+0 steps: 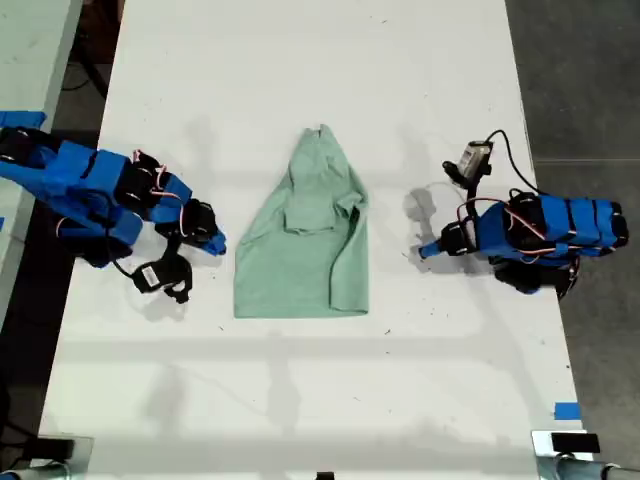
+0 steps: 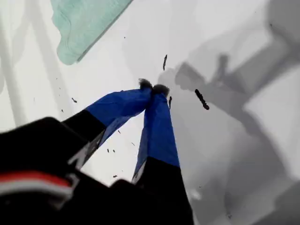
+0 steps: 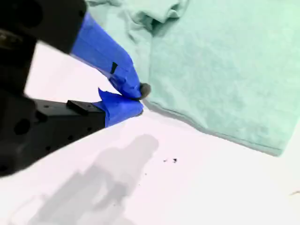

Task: Fold t shirt

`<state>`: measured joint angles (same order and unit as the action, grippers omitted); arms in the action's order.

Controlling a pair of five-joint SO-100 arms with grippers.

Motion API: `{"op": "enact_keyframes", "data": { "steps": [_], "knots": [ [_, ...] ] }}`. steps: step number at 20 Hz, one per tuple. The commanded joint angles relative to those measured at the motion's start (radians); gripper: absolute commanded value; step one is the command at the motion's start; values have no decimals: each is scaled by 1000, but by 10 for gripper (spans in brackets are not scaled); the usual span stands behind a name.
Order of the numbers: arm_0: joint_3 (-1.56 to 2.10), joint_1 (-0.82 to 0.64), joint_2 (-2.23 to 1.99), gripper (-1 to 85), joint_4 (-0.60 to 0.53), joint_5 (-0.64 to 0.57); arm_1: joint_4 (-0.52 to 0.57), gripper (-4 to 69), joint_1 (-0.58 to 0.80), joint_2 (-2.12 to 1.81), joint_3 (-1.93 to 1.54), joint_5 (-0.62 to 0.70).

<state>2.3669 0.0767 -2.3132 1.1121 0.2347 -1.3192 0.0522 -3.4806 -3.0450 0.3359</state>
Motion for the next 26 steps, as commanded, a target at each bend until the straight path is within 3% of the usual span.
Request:
{"op": "enact_keyframes", "data": {
  "steps": [1, 6, 18, 21, 22, 23, 26],
  "knots": [
    [-160, 78, 193, 94, -11, 38, 0, 1, -11, -12, -69, 2],
    [-298, 87, 419, 198, 29, 17, 0, 1, -11, -12, -69, 0],
    [-588, 74, 827, 196, 8, 31, 0, 1, -11, -12, -69, 3],
    [-624, 77, 868, 145, 12, 29, 0, 1, -11, -12, -69, 3],
    [-626, 77, 873, 44, 12, 37, 0, 1, -11, -12, -69, 3],
    [-626, 75, 877, -1, 15, 51, 0, 1, -11, -12, -69, 3],
    [-626, 74, 881, -1, 18, 57, 0, 1, -11, -12, -69, 3]
  ]
}}
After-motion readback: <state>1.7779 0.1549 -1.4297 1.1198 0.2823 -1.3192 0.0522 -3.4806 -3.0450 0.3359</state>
